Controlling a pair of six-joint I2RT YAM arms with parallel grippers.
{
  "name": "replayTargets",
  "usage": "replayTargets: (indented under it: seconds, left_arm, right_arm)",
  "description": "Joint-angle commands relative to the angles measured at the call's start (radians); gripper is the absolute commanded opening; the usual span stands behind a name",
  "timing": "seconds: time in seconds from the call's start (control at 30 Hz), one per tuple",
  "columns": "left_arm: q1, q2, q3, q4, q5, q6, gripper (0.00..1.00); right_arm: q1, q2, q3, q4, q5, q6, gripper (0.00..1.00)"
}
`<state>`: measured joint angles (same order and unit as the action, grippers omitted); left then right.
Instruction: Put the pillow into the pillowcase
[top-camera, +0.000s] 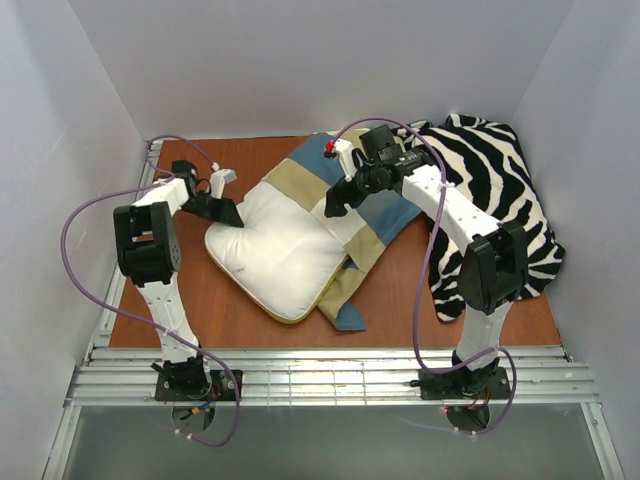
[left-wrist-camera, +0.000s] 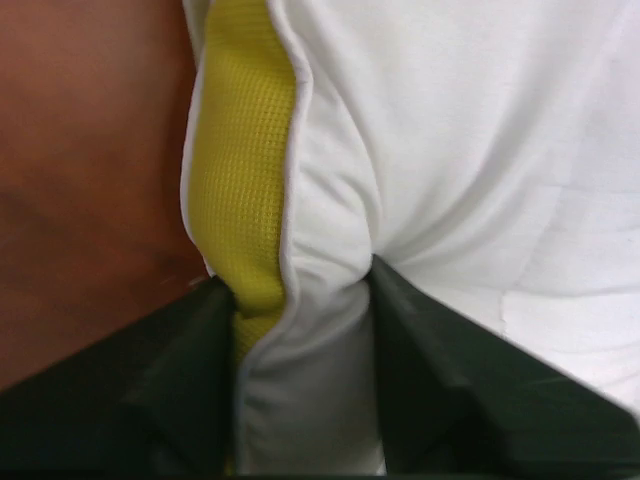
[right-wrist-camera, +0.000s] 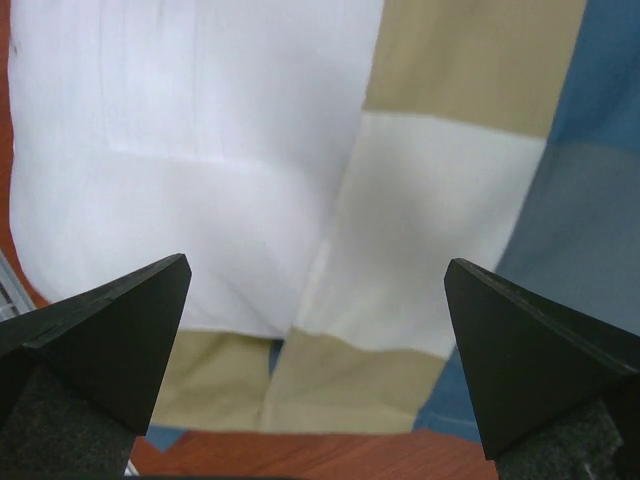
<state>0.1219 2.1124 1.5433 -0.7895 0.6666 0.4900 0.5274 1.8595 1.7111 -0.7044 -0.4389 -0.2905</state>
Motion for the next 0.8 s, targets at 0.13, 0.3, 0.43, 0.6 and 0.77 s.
replayTargets:
  seconds: [0.13,0.3,0.43,0.6,0.77]
  left_arm:
    - [-0.275,-0.296,-0.343,0.293,0.165,-0.248,0.0]
    - [-0.32,-0.38,-0.428,0.374,0.071,-0.278,0.0]
    - [-0.323,-0.413,-0.449,0.372,0.073,-0.263,0.0]
    - [-0.323,-0.427,-0.479,0.41,0.114,-0.313,0.0]
    - [-0.323,-0.437,-0.514,0.438,0.11,-0.34,0.0]
  right_arm:
    - [0.105,0.059,0.129,-0.004,0.143,0.027,0.99]
    - [0.121,0.147,0.194,0.032,0.302,0.022,0.97]
    - [0.147,0.216,0.242,0.086,0.353,-0.067,0.77]
    - [0.2,0.28,0.205,0.207,0.483,-0.13,0.85]
    - [0.206,0.345,0.22,0.321,0.592,-0.133,0.82]
